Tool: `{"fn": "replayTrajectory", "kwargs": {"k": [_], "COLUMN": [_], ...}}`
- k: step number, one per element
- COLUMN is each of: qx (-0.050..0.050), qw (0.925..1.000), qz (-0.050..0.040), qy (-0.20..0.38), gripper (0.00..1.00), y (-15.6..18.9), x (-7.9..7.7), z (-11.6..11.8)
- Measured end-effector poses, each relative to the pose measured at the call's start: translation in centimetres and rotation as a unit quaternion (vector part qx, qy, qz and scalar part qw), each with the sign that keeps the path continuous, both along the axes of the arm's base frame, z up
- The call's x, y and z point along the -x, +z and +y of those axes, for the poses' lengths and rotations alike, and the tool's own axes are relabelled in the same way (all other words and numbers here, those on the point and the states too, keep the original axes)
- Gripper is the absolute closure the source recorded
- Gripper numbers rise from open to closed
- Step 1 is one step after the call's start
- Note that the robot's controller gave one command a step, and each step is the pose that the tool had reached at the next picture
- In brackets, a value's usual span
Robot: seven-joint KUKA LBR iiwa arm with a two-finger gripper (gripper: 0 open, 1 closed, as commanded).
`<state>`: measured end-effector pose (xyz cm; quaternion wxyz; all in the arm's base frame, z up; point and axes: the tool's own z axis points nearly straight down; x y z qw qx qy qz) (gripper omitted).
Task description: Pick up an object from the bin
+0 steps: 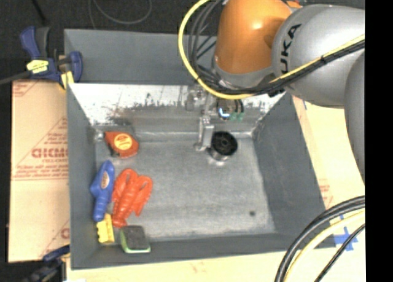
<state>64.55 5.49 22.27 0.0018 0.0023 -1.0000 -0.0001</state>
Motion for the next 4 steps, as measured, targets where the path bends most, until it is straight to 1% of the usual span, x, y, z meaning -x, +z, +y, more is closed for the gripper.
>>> {"fn": "replayTrajectory", "kwargs": {"k": [1, 2, 3, 4], "qx": [0.000, 0.000, 0.002, -0.001], "qw": [1.0000, 1.0000, 1.0000, 0.9996], "qz": [-0.0042, -0.0053, -0.0009, -0.0056], "qy": [0.000, -0.006, -0.005, -0.026], "gripper": [0.00, 0.00, 0.00, 0.00], "y": [0.5, -4.1, -6.1, -8.7], "x": [-0.1, 1.6, 2.4, 5.7], "z": [0.0, -6.1, -9.6, -12.1]}}
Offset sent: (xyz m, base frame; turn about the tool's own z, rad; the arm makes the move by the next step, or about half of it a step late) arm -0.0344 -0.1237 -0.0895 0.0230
